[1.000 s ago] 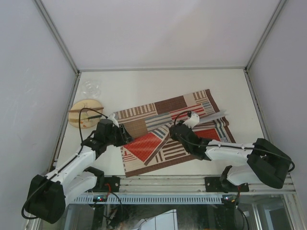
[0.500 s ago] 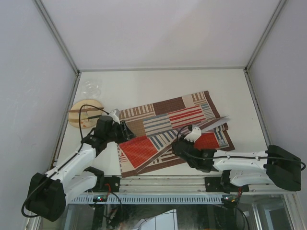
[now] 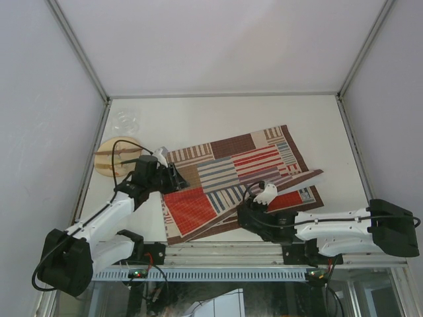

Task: Set the dinner table for one person
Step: Flatten out the napkin at the center of the board.

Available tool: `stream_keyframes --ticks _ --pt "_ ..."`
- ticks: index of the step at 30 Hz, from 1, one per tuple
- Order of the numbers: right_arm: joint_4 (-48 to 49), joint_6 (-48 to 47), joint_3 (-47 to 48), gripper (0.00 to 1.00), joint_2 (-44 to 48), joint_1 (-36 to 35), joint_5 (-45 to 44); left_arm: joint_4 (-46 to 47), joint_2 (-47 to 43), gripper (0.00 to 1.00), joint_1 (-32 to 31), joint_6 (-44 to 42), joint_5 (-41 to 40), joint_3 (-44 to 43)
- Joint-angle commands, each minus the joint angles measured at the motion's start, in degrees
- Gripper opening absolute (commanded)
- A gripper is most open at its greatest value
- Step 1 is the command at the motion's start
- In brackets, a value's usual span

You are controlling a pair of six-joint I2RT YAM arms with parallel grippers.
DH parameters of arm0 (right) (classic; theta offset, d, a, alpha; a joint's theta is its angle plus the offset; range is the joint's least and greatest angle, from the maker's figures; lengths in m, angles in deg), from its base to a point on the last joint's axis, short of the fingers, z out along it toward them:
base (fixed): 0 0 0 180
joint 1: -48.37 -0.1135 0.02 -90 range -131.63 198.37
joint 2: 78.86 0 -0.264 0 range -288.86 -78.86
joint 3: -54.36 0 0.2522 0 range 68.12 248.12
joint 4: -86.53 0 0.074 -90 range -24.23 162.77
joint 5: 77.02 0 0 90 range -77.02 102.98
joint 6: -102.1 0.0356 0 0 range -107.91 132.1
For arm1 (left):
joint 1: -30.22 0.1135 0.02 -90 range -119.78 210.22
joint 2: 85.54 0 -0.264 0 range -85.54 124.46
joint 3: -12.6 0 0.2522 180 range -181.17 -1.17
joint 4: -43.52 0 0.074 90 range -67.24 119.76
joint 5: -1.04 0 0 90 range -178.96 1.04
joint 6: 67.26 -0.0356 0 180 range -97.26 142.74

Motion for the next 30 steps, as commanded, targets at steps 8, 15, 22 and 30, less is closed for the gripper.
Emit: stream_keyframes --ticks 8,15,22,30 --pt "-2.93 4.95 1.96 0.00 -1.11 -5.61 -3.42 2.02 1.81 0.45 -0.23 -1.30 2.42 -4.67" --pt "-4.09 7.21 2.14 0.00 -2.12 -7.60 -4.60 3.60 2.27 0.45 -0.24 -0.75 3.34 -4.49" --pt "-5.00 10.26 2.07 0.00 -4.71 -8.47 -3.89 5.31 3.84 0.45 -0.24 -0.57 4.17 -3.80" --pt "-4.25 12.39 2.06 0.00 -8.89 -8.83 -3.03 6.67 7.34 0.46 -0.30 -0.57 5.65 -5.06"
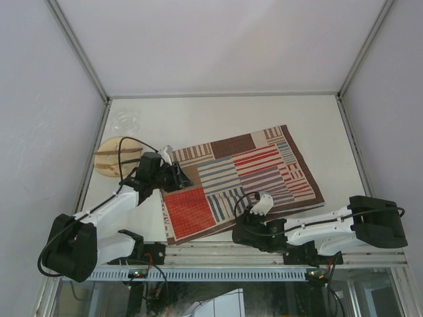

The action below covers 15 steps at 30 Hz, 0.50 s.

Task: Set the dinner table for one person
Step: Flatten out the napkin at the center of the board.

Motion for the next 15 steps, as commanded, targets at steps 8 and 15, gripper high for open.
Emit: stream_keyframes --ticks 8,15 --pt "5.18 1.97 1.46 0.00 -7.04 -0.51 2.35 3.30 3.54 0.46 -0.28 -0.15 2.99 -6.14" --pt "9.00 0.03 1.49 0.06 -9.90 0.40 4.10 3.95 8.06 0.46 -0.27 -0.14 1.80 -9.29"
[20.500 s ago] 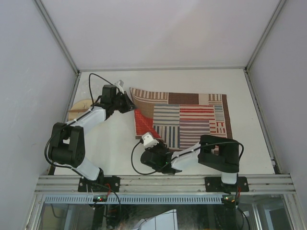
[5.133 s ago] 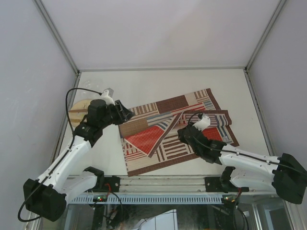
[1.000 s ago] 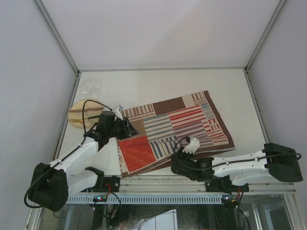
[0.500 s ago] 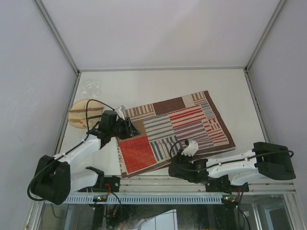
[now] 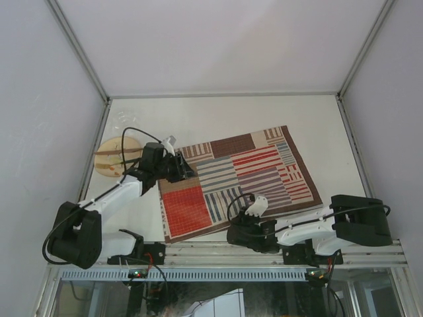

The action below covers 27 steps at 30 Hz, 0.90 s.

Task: Set the dinner table for one person
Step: Flatten out the napkin at the center of the board.

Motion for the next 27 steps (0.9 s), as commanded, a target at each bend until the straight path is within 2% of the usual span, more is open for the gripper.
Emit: stream_keyframes --ticks 1,3,5,7,18,22,27 --pt "4.35 -2.28 0.83 0.12 -2.33 0.53 3.34 3.03 3.72 0.46 -0.20 -0.12 0.13 -3.87" --pt "6.62 -4.04 0.83 0.31 -2.89 1.44 4.56 4.19 5.94 0.45 -0.17 0.24 0.21 -4.06" --pt "8.19 -6.19 0.83 0.46 -2.33 2.08 5.67 5.71 7.69 0.44 -0.25 0.98 0.48 -3.75" --pt "9.84 -9.28 0.90 0.51 -0.52 2.52 6.84 7.03 8.72 0.44 -0.19 1.47 0.45 -3.14" --pt "-2.41 -14.18 4.66 0.53 13.65 2.17 -1.59 8.00 12.90 0.43 -0.25 1.34 -2.62 -3.07" --pt "-4.66 -11.94 3.91 0.52 13.63 1.97 -2.52 9.42 17.35 0.43 -0.23 1.77 -2.12 -6.01" --pt "-2.48 -11.28 3.46 0.48 10.55 2.13 -1.06 8.94 22.66 0.42 -0.20 1.78 -2.18 -11.36"
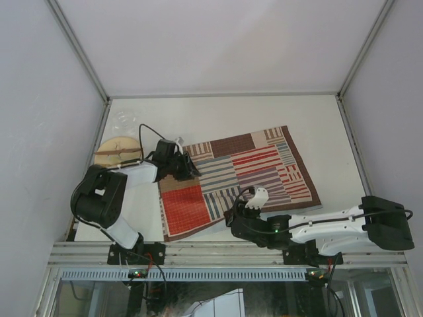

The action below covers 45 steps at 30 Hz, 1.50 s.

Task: Set the dinner table for one person
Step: Flatten out the napkin at the center of the board.

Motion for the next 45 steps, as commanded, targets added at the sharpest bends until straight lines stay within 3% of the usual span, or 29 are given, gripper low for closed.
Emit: stream_keyframes --ticks 1,5,10,15,20,24,26,31,35,39,45 --pt "0.28 0.61 0.62 0.48 -2.06 0.27 -0.72 2.35 3.17 0.42 -0.20 0.65 -0.16 -7.37" --pt "0.77 -2.17 0.63 0.48 -0.03 1.40 4.36 0.52 6.09 0.42 -0.25 0.28 0.01 -10.68" --pt "-1.40 -9.25 2.73 0.49 10.28 3.03 10.51 -3.73 8.75 0.41 0.00 -2.30 -2.48 -14.29" --pt "-5.51 -14.88 5.15 0.50 19.97 2.55 3.74 -4.87 12.53 0.41 0.48 -1.65 -1.91 -19.06" --pt "-6.99 -17.55 4.72 0.51 21.31 3.71 -1.80 -5.41 14.50 0.40 1.87 0.56 0.38 -23.36" --pt "-2.17 -20.40 2.41 0.51 20.50 8.25 -2.77 -3.56 16.67 0.40 3.90 5.50 4.25 -25.56" --pt "2.82 -21.44 -0.22 0.50 20.22 13.74 -0.30 -2.90 17.81 0.40 4.48 6.93 4.95 -26.64" --pt "17.85 -23.05 -5.92 0.48 14.91 32.64 14.09 -2.00 19.18 0.39 5.21 9.88 6.06 -28.49" --pt "28.60 -28.77 -2.08 0.45 3.09 45.46 26.84 -0.31 12.85 0.39 4.58 9.38 0.73 -22.41" --pt "28.45 -31.92 9.13 0.43 -11.91 55.96 40.93 -3.82 5.16 0.39 3.82 5.11 -6.19 -17.05" --pt "20.01 -36.62 25.68 0.41 -26.24 64.73 50.32 -5.88 -5.69 0.38 3.86 3.76 -12.86 -8.62"
